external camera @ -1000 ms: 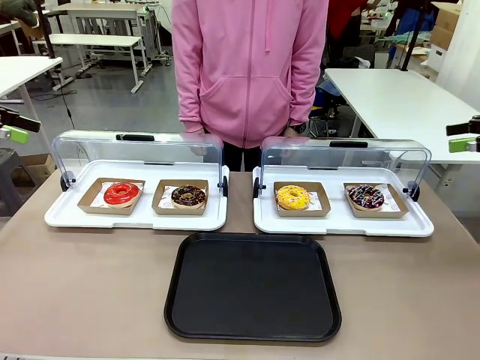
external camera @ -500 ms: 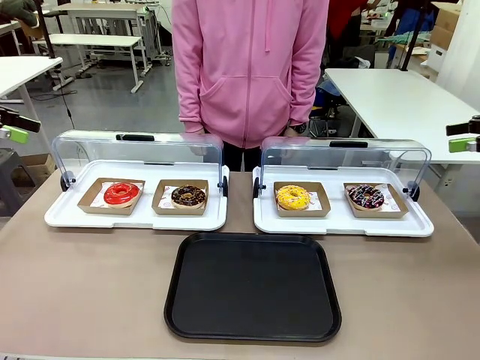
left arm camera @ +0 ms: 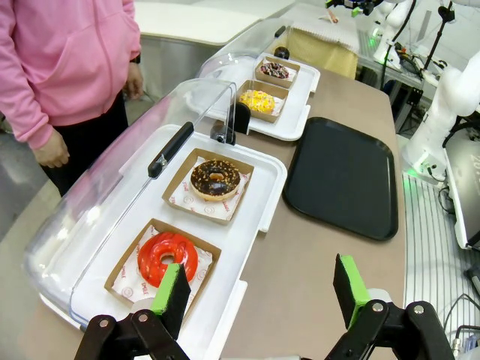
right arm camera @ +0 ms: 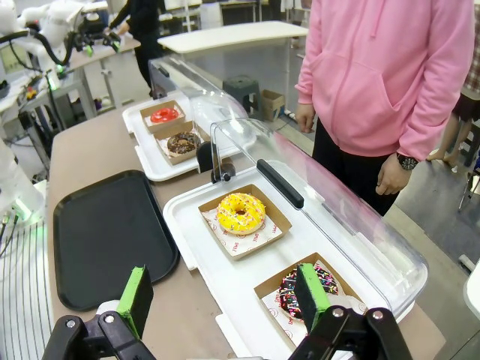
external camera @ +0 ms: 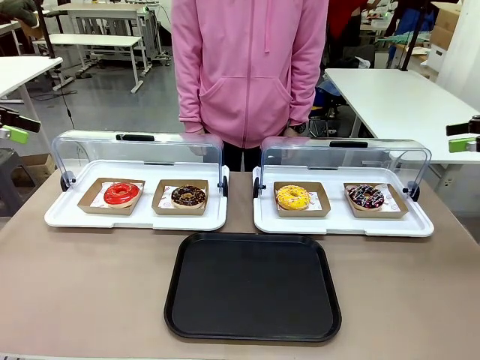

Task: Move the first donut from the left to the tray.
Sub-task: Pick up the Paper togo box containing the Donut indicated by the person and place it on the Handle tray.

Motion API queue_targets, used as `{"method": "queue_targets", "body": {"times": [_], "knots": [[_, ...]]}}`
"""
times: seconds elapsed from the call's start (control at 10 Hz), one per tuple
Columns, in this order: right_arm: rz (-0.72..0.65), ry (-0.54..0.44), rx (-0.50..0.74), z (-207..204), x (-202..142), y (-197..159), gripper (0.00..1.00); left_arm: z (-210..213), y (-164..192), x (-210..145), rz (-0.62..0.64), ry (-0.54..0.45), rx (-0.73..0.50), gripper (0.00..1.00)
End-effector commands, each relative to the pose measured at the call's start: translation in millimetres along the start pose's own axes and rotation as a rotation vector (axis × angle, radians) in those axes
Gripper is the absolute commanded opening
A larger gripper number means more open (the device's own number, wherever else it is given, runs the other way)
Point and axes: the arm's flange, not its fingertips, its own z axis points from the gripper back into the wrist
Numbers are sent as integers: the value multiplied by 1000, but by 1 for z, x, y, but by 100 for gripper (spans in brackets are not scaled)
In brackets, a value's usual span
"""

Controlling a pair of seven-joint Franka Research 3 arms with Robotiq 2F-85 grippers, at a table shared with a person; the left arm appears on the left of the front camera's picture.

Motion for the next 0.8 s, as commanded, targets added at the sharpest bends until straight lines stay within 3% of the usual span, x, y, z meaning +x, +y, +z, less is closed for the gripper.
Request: {"method": "queue_targets", "body": {"times": [0.0,0.7], "knots": [[17,-32,-1,-2,1,-3,100,0,-1,0,-12,-12,-6,100],[17,-32,-1,-2,1,-3,100,0,-1,0,-12,-12,-6,100]]}}
